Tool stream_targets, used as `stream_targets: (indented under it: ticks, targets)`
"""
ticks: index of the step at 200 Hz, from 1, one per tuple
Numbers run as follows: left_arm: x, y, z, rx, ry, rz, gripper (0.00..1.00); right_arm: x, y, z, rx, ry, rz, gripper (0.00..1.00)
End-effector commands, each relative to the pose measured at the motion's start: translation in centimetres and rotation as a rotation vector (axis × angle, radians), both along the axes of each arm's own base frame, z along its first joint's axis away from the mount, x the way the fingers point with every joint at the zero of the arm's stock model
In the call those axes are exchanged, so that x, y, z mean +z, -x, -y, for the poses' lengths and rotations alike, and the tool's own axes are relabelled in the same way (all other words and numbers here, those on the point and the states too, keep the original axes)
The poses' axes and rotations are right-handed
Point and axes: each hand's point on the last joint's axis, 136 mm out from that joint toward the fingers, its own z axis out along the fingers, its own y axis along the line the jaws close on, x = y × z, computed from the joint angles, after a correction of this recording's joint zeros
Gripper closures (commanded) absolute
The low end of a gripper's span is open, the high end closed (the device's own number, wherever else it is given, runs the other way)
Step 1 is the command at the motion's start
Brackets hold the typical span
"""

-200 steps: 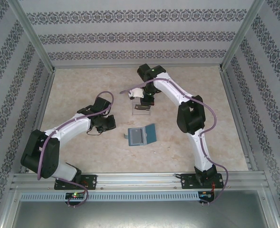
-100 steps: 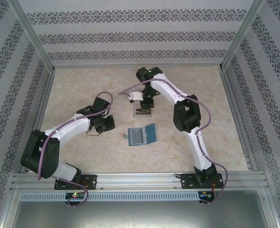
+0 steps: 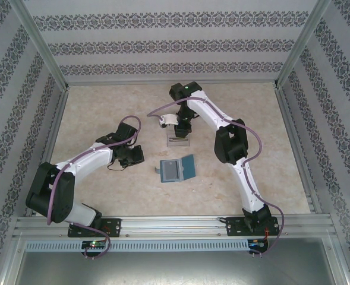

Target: Take the credit cards out of the card holder

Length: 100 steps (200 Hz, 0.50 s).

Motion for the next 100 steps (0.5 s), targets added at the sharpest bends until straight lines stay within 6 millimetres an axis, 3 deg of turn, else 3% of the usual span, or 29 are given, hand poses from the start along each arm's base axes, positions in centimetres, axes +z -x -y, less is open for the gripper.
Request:
stream_targets:
  ticks: [1,64,100]
  targets:
    - [0.5,-0.2,-0.3,0.017,0.016,0.018,0.88,0.3,0.0,0.0,0.020,-0.001,0.000,0.82]
    - [0.5,-0.3,-0.3,0.019,0.018,0.021,0.88,0.6,-0.7,-0.2,0.015,-0.013,0.025,0.90]
    - [0.6,-0.2,-0.3,0.019,0.019,0.022,0.88,1.2,0.5,-0.8,0.020,-0.035,-0.008,0.81]
